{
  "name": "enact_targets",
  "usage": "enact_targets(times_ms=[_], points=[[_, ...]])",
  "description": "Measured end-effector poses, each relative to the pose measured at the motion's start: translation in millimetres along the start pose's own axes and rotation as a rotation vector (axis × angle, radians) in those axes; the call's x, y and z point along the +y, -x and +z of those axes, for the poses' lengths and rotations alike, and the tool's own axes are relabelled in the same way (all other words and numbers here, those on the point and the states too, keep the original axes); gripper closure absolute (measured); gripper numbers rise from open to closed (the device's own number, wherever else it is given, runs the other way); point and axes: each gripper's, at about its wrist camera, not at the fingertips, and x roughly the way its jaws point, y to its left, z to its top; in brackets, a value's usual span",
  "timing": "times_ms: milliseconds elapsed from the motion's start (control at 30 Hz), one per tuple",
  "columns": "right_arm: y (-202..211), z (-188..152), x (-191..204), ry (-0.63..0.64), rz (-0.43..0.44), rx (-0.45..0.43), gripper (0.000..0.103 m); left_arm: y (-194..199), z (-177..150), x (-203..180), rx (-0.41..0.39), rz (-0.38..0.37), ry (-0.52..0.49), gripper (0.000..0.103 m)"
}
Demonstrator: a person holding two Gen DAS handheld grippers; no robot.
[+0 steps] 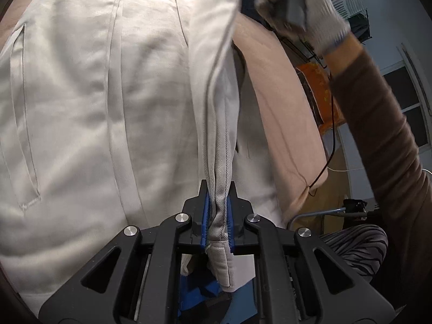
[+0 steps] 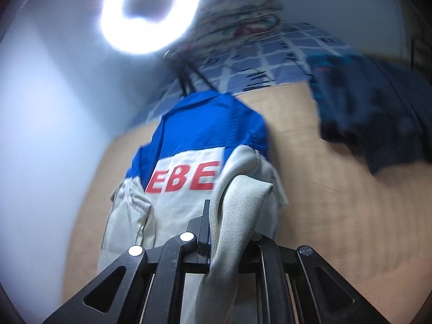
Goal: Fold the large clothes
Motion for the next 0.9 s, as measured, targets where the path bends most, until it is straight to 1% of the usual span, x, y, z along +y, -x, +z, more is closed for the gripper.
enact_targets(times_ms=[33, 67, 100, 167, 200, 233, 267, 300, 333, 367, 400, 433, 467, 500, 533, 567, 600, 633, 667, 733, 800, 867, 900], points=[[-5.5, 1.2, 11.6, 0.029, -0.019, 0.011, 0.096, 0.9, -1.8, 0.9, 0.002, -0.001, 0.002, 0.094], [-18.0, 1.9, 32.3, 0.078, -0.049, 0.037, 0.096, 1.4, -3.6, 2.4, 0.003, 0.000, 0.005, 0.094], [-32.0, 2.2, 43.1, 0.101, -0.061, 0.059, 0.096, 0.8, -4.1, 2.4, 0.004, 0.001, 0.009, 0.094], [-62.2, -2.6, 60.1, 0.112, -0.067, 0.118, 0.095, 0.5, -5.8, 9.3, 0.016, -0.001, 0.036, 0.094], [-75.4, -5.3, 64.0, 0.103, -0.049, 0.147, 0.094, 0.1, -7.3, 12.8, 0.022, -0.005, 0.051, 0.094], [-85.7, -8.4, 65.5, 0.079, -0.020, 0.178, 0.081, 0.5, -7.8, 15.4, 0.027, -0.007, 0.065, 0.094], [-90.5, -10.0, 65.7, 0.046, 0.024, 0.192, 0.071, 1.2, -6.1, 16.3, 0.026, -0.008, 0.073, 0.094], [-89.7, -11.4, 61.6, 0.011, 0.071, 0.181, 0.068, 2.5, -6.3, 16.1, 0.021, -0.009, 0.078, 0.094], [-82.6, -11.9, 56.0, -0.033, 0.140, 0.162, 0.061, 5.3, -7.1, 14.2, 0.016, -0.002, 0.070, 0.094], [-73.2, -11.6, 47.2, -0.082, 0.235, 0.145, 0.056, 6.6, -8.2, 12.9, 0.015, 0.004, 0.061, 0.094], [-63.8, -11.8, 39.1, -0.120, 0.333, 0.132, 0.056, 7.2, -10.0, 11.8, 0.012, 0.008, 0.050, 0.094], [-52.0, -12.0, 31.1, -0.146, 0.387, 0.104, 0.056, 8.3, -9.0, 9.1, 0.010, 0.015, 0.043, 0.094], [-38.3, -12.6, 24.2, -0.148, 0.378, 0.068, 0.056, 6.3, -6.6, 4.9, 0.009, 0.020, 0.038, 0.094], [-27.0, -13.5, 21.8, -0.128, 0.343, 0.040, 0.059, 6.0, -8.2, 3.3, 0.007, 0.022, 0.035, 0.094], [-18.1, -16.0, 20.3, -0.091, 0.285, 0.028, 0.070, 7.3, -9.1, 1.6, 0.004, 0.025, 0.030, 0.094], [-14.1, -18.9, 19.5, -0.062, 0.225, 0.029, 0.078, 7.7, -10.2, 0.7, 0.002, 0.026, 0.028, 0.094], [-11.8, -25.0, 19.7, -0.025, 0.153, 0.036, 0.079, 9.7, -10.4, -1.6, -0.005, 0.025, 0.022, 0.094], [-12.3, -32.2, 21.6, 0.001, 0.113, 0.046, 0.081, 12.1, -10.1, -2.1, -0.009, 0.029, 0.014, 0.094], [-14.5, -40.3, 24.3, 0.020, 0.100, 0.059, 0.083, 13.1, -10.8, -4.7, -0.015, 0.034, 0.005, 0.094], [-20.9, -56.0, 34.7, 0.054, 0.114, 0.085, 0.084, 16.3, -11.4, -6.3, -0.025, 0.043, -0.010, 0.094], [-28.5, -73.0, 49.0, 0.109, 0.105, 0.114, 0.084, 19.9, -13.6, -4.6, -0.030, 0.052, -0.018, 0.094], [-49.2, -93.6, 69.4, 0.192, 0.077, 0.160, 0.084, 21.4, -16.2, -4.3, -0.034, 0.055, -0.018, 0.093], [-60.1, -101.4, 75.5, 0.212, 0.057, 0.181, 0.084, 22.3, -17.2, -4.5, -0.037, 0.057, -0.018, 0.091]])
